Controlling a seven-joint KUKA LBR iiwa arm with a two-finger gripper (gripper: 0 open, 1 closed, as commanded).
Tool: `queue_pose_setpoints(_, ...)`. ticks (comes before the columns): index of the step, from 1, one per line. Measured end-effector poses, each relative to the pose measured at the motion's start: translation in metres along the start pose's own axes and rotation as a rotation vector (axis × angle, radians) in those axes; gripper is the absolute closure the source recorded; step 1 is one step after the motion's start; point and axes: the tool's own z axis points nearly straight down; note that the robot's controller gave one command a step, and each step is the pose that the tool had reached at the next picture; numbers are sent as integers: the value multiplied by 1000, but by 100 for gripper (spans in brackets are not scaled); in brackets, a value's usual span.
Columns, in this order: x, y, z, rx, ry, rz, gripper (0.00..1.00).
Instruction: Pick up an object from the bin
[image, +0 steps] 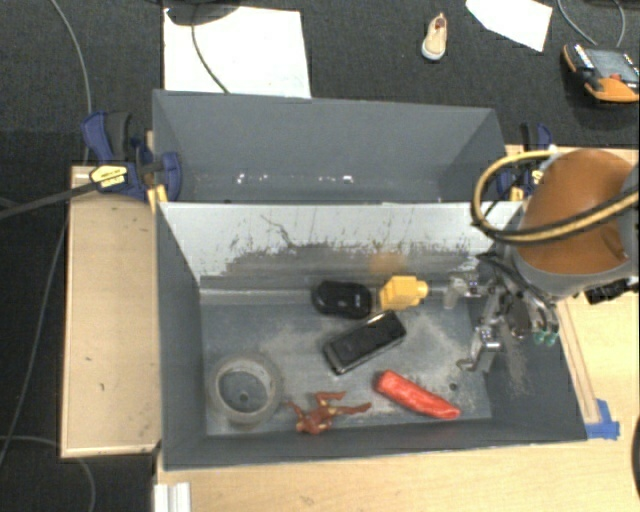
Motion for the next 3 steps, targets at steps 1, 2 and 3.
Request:
queue_pose_setpoints(1, -2, 0, -4, 1, -8, -5, 0)
queue_pose_setpoints(2, -9, 75, 32, 0, -7, -512, 0)
queue_pose_setpoints(3, -24, 73, 34, 3, -14, -409, 0)
